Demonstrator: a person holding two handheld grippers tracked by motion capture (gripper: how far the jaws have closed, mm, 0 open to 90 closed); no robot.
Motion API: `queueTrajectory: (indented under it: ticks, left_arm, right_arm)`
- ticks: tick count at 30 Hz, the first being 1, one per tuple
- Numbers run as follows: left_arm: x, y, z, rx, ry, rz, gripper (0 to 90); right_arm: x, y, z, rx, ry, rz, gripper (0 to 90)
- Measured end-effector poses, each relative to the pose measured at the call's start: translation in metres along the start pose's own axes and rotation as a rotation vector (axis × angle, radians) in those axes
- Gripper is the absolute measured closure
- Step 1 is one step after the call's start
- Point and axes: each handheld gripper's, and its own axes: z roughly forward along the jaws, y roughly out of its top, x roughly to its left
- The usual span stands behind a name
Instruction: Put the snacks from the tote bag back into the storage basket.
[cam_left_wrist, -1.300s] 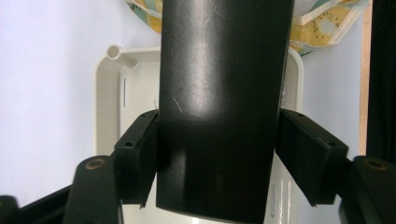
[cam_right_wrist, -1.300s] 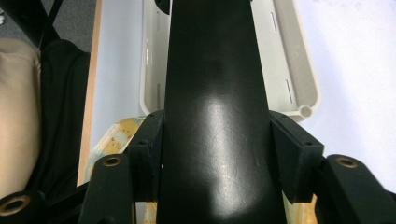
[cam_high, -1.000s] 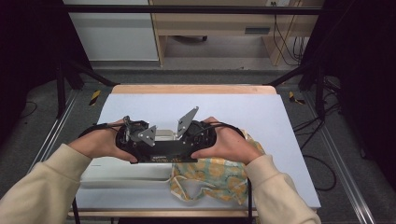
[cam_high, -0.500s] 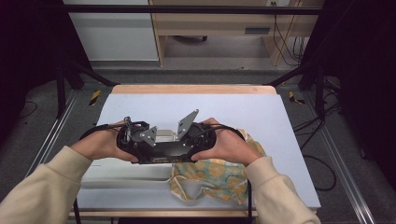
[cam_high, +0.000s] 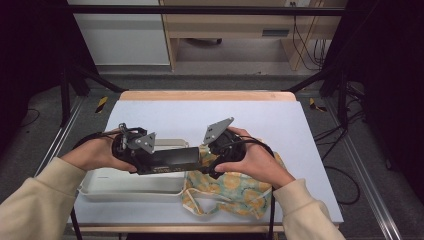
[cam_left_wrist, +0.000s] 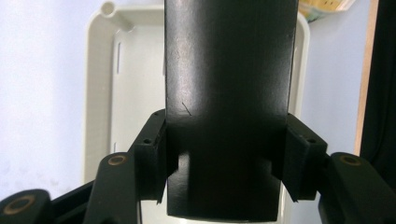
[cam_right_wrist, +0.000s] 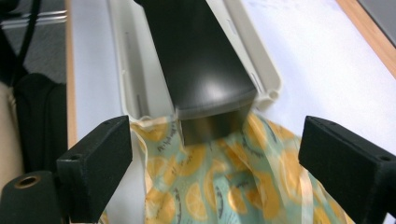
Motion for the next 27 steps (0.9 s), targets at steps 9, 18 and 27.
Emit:
queueTrajectory:
  ticks: [9,18,27]
  left_arm:
    - [0.000,-0.013,-0.006,-0.002,0.018,-0.011,43.6]
    - [0.001,-0.024,-0.014,-0.014,0.040,-0.020,43.6]
    - [0.001,-0.038,-0.021,-0.010,0.064,-0.018,43.6]
  right_arm:
    - [-0.008,-0.024,-0.005,-0.011,-0.084,0.098,7.9]
    - [-0.012,-0.040,-0.017,-0.055,-0.160,0.169,7.5]
    - [-0.012,-0.065,-0.040,-0.102,-0.317,0.290,8.2]
